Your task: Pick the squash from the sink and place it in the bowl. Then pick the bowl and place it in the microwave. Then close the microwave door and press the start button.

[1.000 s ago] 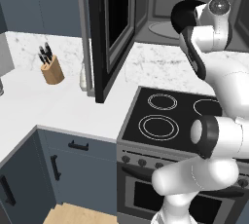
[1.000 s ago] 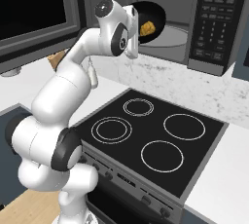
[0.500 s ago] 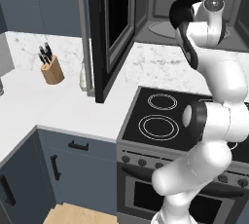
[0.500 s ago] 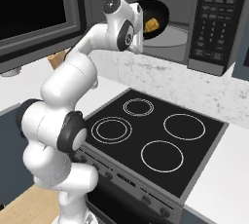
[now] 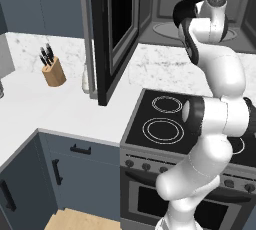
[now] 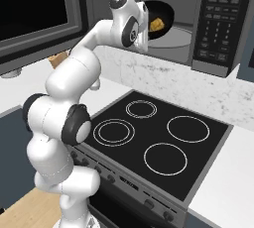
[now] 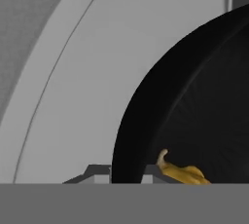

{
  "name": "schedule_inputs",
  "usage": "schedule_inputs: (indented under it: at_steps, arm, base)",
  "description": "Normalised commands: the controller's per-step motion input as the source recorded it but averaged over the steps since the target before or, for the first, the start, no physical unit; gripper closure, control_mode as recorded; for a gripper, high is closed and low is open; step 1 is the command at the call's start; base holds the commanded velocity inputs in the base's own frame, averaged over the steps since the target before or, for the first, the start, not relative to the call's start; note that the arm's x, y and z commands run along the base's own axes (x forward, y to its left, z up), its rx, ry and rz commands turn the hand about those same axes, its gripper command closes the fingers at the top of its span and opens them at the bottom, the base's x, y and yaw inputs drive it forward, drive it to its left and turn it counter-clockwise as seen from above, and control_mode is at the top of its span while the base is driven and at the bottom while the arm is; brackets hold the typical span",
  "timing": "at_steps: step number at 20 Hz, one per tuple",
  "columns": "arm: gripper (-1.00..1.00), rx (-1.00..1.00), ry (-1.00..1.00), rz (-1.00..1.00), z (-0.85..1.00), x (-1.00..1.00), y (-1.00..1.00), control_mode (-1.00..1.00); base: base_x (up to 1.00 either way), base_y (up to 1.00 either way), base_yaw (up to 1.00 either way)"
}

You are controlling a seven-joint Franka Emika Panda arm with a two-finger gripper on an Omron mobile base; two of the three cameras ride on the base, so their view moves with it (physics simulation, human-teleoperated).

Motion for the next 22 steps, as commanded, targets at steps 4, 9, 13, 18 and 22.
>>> schedule_inputs:
  at_steps: [4, 9, 13, 18, 22]
  arm:
    - [1.0, 0.0, 0.1, 0.0, -0.29, 0.11, 0.0, -1.0]
    - [-1.0, 0.0, 0.0, 0.0, -0.13, 0.0, 0.0, -1.0]
    - [-1.0, 0.0, -0.04, 0.0, -0.04, 0.0, 0.0, -1.0]
    - [-1.0, -0.01, -0.23, 0.0, -0.01, 0.0, 0.0, -1.0]
    - [-1.0, -0.01, -0.33, 0.01, -0.08, 0.0, 0.0, -1.0]
  base:
    - [0.0, 0.0, 0.0]
    - [0.0, 0.0, 0.0]
    - [0.0, 0.0, 0.0]
    - [0.0, 0.0, 0.0]
    - [0.0, 0.0, 0.0]
